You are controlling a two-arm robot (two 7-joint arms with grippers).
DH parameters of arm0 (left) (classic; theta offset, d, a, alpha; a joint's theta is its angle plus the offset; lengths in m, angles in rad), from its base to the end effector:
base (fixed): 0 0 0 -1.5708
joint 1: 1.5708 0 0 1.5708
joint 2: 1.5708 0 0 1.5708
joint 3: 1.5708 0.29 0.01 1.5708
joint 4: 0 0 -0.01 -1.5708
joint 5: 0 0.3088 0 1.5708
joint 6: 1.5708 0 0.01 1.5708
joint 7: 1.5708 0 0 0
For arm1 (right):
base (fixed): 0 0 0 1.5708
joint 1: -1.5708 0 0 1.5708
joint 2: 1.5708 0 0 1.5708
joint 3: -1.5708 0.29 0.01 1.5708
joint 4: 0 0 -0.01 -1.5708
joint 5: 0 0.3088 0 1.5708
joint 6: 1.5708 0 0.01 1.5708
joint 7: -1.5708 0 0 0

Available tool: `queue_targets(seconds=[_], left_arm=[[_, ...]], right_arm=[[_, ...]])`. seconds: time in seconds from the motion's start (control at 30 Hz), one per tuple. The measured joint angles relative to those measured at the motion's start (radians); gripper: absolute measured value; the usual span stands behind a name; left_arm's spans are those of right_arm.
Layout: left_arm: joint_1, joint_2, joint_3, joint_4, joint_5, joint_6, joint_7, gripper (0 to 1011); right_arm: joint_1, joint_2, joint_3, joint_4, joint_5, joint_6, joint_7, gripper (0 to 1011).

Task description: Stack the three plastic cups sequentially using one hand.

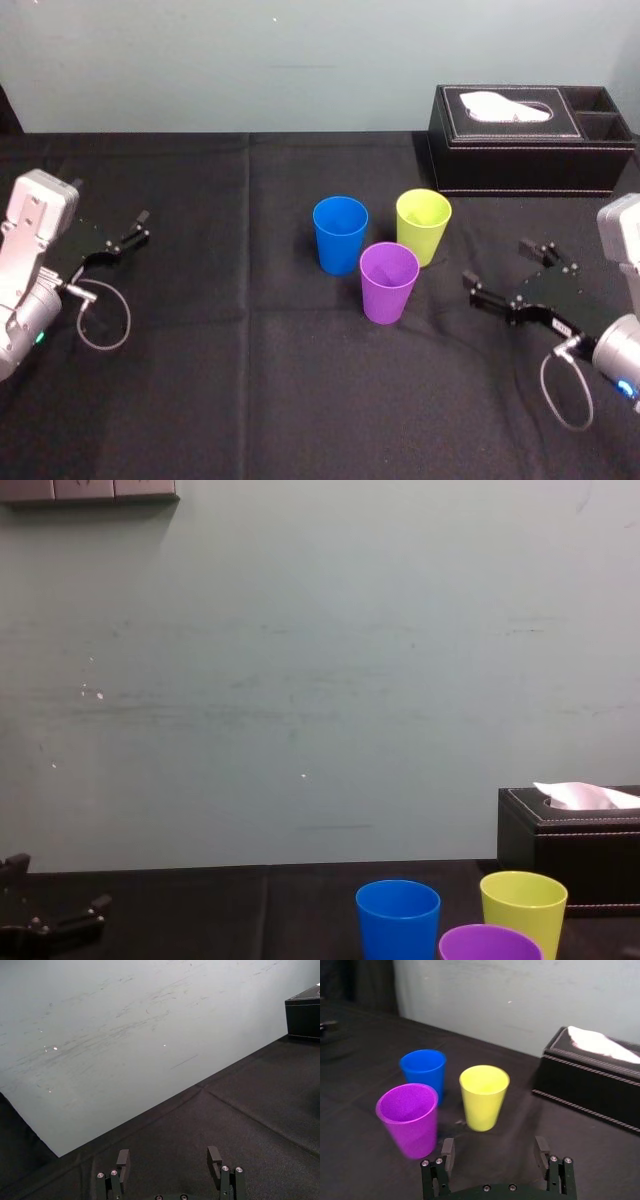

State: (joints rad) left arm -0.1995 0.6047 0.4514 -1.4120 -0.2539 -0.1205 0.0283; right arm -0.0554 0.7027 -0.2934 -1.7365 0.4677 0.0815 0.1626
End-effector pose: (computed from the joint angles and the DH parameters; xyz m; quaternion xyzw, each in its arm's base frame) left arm 0.3581 0.0827 -0.3023 0.1415 -0.1325 0.5799 0.7913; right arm 0.2978 -0.0880 -0.2673 -0.1319 -0.0080 -0.5067 0.8519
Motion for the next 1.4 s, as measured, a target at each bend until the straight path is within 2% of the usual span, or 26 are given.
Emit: queue_targets(seconds=[0.17,0.37,0.73,1.1,1.4], left_arm=[[0.0,0.0,0.0,0.0,0.0,0.0,0.0,1011],[0.0,0.0,0.0,0.0,0.0,0.0,0.0,1011],[0.0,0.0,0.0,0.0,0.0,0.0,0.0,1011],[0.0,0.0,0.0,0.0,0.0,0.0,0.0,1011],[0.0,0.0,0.0,0.0,0.0,0.0,0.0,1011]], right_arm=[[-0.015,0.001,-0.007,-0.013,0.005,0.011,0.044,1003],[-0.014,-0.029,-0.029,-0.012,-0.006,0.0,0.082,1003],[0.023,-0.087,-0.065,0.028,-0.056,-0.021,0.133,1003],[0.041,-0.137,-0.067,0.067,-0.062,-0.014,0.171,1003],[0.079,-0.172,-0.077,0.117,-0.086,-0.005,0.212,1003]])
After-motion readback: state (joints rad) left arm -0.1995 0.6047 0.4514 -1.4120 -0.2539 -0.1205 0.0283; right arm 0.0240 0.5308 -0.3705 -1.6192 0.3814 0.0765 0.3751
